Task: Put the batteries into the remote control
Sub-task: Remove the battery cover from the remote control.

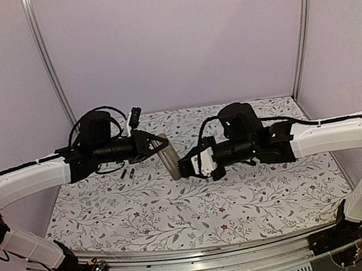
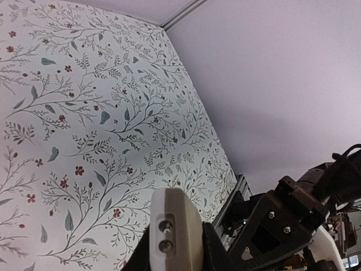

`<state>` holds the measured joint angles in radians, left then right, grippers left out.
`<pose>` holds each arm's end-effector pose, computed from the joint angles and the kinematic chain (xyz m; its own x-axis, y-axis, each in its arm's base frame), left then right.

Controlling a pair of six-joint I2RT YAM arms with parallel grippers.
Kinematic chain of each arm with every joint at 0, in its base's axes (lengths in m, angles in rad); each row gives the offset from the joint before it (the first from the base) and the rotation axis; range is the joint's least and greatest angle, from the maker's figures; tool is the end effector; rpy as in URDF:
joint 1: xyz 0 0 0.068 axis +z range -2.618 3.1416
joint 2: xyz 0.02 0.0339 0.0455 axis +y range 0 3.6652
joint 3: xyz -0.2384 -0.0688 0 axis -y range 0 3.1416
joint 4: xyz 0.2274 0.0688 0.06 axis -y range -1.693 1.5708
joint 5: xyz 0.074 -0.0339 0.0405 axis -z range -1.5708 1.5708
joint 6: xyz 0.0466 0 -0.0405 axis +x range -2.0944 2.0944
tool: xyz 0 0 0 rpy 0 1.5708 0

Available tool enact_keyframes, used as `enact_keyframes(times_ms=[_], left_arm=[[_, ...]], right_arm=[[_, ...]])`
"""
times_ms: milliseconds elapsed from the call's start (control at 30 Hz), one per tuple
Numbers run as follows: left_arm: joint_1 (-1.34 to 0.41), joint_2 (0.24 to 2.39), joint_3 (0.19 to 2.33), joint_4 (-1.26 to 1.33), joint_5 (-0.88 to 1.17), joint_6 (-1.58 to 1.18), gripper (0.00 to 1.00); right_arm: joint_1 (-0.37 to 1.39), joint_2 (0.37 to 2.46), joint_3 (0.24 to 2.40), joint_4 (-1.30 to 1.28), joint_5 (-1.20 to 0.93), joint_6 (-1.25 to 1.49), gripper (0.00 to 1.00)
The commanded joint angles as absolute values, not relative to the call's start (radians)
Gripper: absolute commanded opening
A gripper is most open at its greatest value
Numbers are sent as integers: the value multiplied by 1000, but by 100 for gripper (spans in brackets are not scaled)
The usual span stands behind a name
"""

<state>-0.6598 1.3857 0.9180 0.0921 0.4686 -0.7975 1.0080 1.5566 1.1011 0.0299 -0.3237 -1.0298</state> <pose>0.2349 -0.2089 0.2565 -0.8314 -0.1631 -0.5312 0.4065 0.4734 -0.7814 0.1768 0.3080 0.2569 0.7064 -0.4034 -0.5816 -0.6814 -0.1650 -0.7131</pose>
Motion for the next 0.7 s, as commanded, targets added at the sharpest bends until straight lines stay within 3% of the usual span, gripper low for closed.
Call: enact_keyframes(times_ms=[0,667], left_arm=[[-656,1376,917,117,492,-801,0],[-671,1394,934,129,518,-804,0]], right_arm=[[1014,1578,1112,-21,-297,-1063,32],[1014,1632,1143,25,-231,-1060,25]])
